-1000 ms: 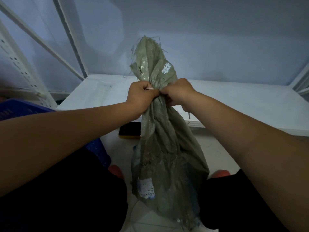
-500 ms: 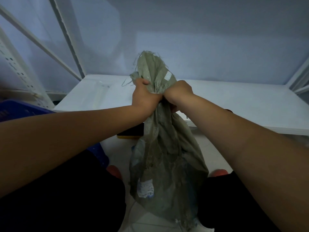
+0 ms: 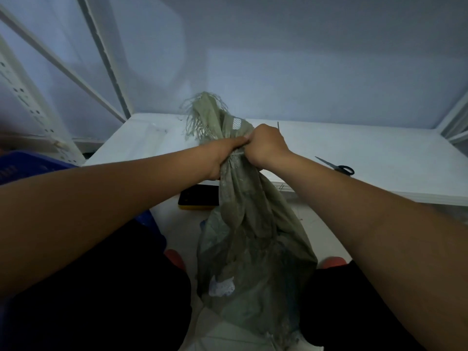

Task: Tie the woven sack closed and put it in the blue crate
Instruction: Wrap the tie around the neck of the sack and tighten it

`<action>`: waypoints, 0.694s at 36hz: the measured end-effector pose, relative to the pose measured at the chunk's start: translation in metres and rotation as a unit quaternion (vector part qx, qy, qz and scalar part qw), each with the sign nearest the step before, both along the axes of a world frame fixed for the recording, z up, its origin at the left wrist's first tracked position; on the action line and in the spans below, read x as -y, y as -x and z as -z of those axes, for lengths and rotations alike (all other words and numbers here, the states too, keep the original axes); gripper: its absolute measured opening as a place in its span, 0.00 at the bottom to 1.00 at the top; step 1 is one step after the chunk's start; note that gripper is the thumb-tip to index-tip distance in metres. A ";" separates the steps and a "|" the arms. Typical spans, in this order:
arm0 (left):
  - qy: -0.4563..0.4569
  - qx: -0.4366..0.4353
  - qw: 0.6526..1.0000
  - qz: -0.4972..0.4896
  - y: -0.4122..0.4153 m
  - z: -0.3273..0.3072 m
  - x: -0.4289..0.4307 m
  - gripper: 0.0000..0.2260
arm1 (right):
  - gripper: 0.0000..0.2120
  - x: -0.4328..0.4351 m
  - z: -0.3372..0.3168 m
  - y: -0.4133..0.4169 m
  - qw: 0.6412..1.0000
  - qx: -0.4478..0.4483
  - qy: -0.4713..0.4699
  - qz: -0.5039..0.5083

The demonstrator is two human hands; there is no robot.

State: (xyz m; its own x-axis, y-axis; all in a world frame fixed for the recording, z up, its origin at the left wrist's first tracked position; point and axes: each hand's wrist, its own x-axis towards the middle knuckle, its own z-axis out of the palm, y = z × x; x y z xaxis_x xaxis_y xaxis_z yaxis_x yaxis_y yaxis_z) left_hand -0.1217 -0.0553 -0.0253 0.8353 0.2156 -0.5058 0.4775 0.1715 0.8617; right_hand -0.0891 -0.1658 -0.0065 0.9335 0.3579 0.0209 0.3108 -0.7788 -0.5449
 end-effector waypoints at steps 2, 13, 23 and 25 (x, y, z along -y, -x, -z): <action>-0.029 0.003 0.999 -0.017 0.000 0.001 -0.003 0.12 | 0.06 0.000 0.001 -0.001 1.000 0.008 0.018 -0.003; -0.308 0.179 0.930 -0.093 -0.004 0.008 -0.001 0.17 | 0.04 -0.001 0.005 -0.003 0.990 0.022 0.131 -0.050; -0.349 0.273 0.892 -0.086 -0.009 0.005 -0.001 0.13 | 0.09 0.007 0.001 -0.009 0.988 -0.032 0.133 -0.070; -0.358 0.282 0.887 -0.081 -0.009 0.005 -0.004 0.12 | 0.09 0.007 0.001 -0.009 0.988 -0.018 0.135 -0.076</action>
